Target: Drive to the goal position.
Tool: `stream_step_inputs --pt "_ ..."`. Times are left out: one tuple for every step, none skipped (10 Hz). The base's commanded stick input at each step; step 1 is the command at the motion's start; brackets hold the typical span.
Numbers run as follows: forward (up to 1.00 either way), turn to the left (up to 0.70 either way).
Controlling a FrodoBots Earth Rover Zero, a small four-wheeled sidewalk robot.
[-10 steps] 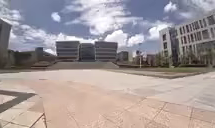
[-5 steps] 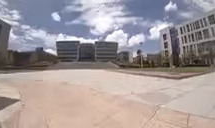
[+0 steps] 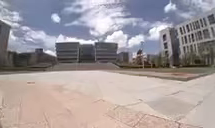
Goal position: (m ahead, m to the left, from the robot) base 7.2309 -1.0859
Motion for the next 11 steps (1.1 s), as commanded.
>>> stream_step_inputs --pt "1.00 0.05" --pt "1.00 0.05" --pt "1.00 0.05" --pt "1.00 0.05" --pt "1.00 0.05" --pt "1.00 0.05" --pt "1.00 0.05" --pt "1.00 0.05" --pt "1.00 0.05" --pt "1.00 0.05" --pt "1.00 0.05"
